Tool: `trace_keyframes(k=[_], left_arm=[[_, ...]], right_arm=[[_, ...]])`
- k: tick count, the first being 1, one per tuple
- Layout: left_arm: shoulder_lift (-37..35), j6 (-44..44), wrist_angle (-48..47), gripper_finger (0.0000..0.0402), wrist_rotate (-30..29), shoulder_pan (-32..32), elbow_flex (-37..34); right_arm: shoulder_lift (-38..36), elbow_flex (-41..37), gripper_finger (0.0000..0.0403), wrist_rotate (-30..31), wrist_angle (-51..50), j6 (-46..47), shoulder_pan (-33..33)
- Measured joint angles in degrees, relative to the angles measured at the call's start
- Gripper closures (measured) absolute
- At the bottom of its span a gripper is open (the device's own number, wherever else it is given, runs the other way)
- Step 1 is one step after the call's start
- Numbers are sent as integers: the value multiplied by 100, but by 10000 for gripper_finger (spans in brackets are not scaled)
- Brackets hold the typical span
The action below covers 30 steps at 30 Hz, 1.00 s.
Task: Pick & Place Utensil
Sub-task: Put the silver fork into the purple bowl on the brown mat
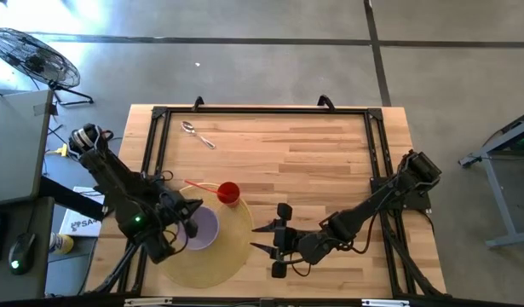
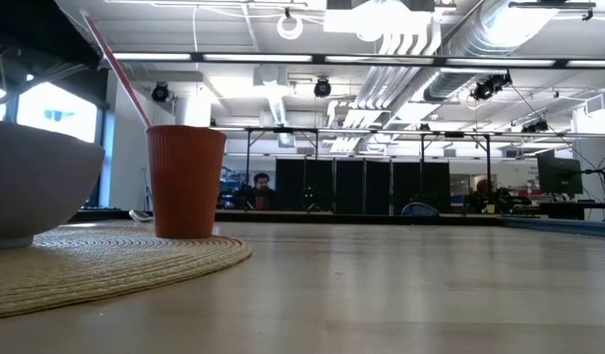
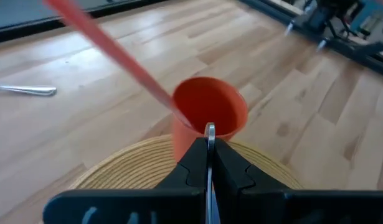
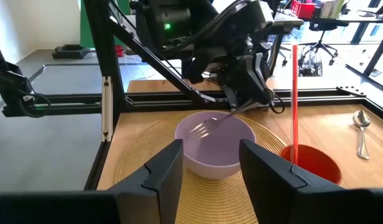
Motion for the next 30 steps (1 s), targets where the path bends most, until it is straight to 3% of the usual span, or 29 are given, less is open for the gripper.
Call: trace_keyframes(k=[15, 30], left_arm=[[0, 3346, 1868, 401, 572, 674, 0], [182, 5804, 3231, 401, 2142, 1813, 2]], right_arm=[[0, 0, 253, 2, 2, -7, -4], [0, 2, 252, 2, 0, -10, -4]])
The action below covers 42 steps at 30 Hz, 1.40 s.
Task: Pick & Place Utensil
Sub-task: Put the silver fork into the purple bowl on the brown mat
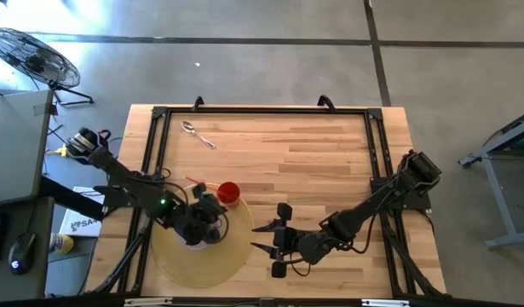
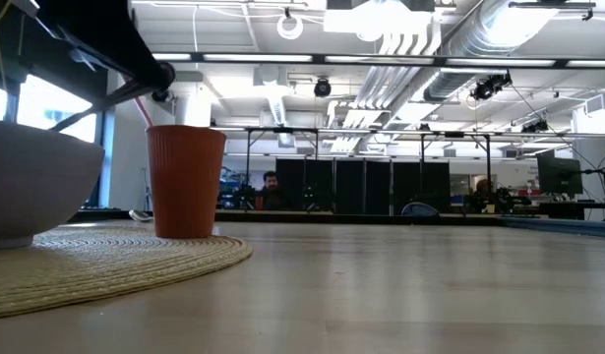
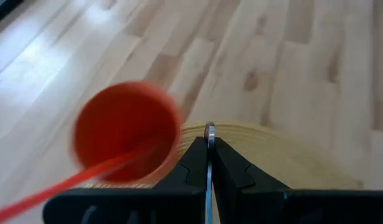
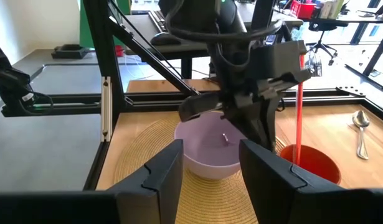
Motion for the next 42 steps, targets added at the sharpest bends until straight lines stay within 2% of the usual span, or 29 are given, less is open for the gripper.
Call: trace_keyframes(k=[5, 17, 23, 29, 42], left_arm=[[236, 600, 522, 401, 204, 38, 4], [362, 848, 506, 401, 476, 25, 4], [362, 1018, 561, 387, 573, 25, 4], [412, 1259, 747, 398, 869, 25, 4], [615, 1274, 805, 390, 905, 25, 4]], right_arm=[[0, 0, 252, 0, -39, 2, -2], [0, 0, 252, -1, -42, 3, -1], [0, 0, 252, -2, -42, 2, 0], [0, 0, 253, -3, -46, 2, 0], [0, 2, 252, -14, -83, 0, -1]])
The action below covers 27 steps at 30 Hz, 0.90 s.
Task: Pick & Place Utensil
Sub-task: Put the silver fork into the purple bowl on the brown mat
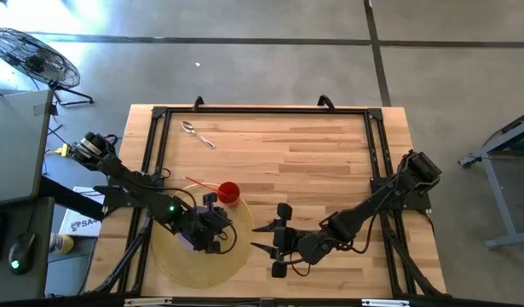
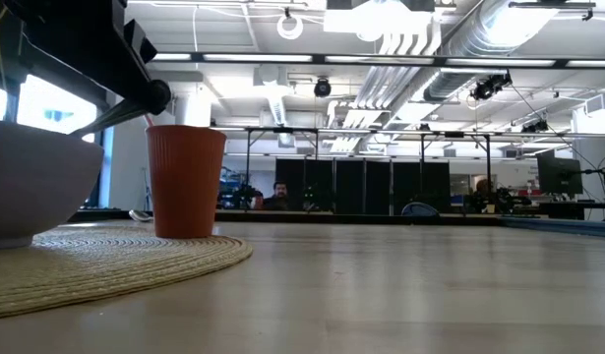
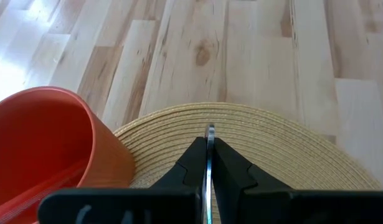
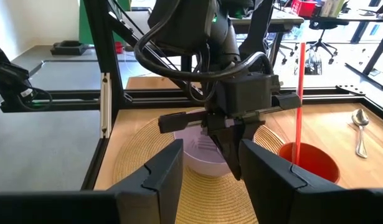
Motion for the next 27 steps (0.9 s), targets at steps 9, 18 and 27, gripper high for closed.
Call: trace_keyframes(k=[9, 18, 27], left_arm=[[0, 20, -2, 380, 51, 0, 0], [0, 26, -59, 315, 23, 0, 0], [-238, 39, -202, 309, 1, -2, 0]], right_arm=[[0, 0, 252, 6, -2, 0, 1], [0, 0, 252, 7, -4, 0, 1], [0, 0, 252, 9, -28, 0, 1]])
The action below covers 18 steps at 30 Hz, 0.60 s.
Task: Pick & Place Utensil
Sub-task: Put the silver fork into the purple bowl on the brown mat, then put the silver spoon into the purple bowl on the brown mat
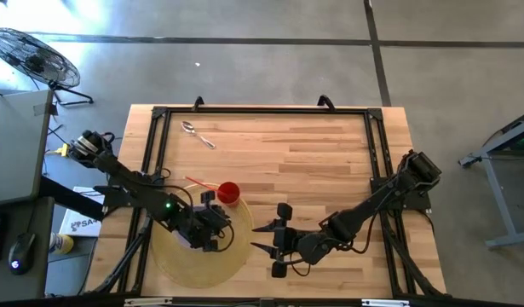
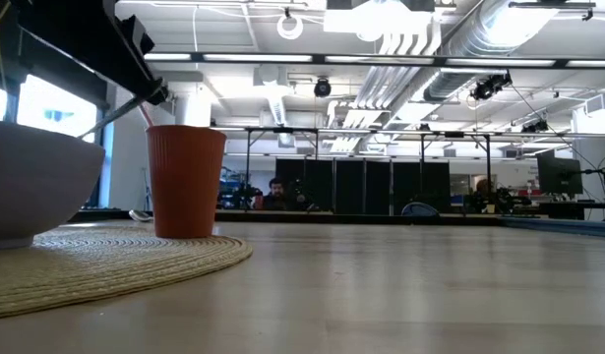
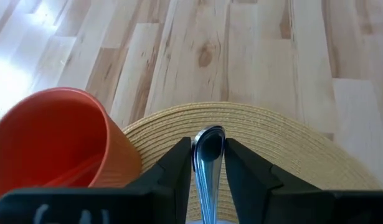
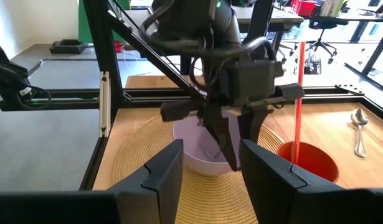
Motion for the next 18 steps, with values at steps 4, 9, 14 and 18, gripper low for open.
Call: trace_keyframes(k=[4, 9, 14, 18], left_arm=[[-198, -2, -114, 309, 58, 0, 0], [-221, -66, -285, 309, 339, 2, 0], [-221, -87, -281, 309, 418, 2, 0], [-221, -85, -336, 309, 455, 2, 0]], right_arm=[[0, 0, 253, 1, -6, 4, 0], [0, 0, 252, 2, -13, 7, 0], [0, 0, 253, 2, -15, 15, 0], [0, 0, 252, 2, -15, 20, 0]])
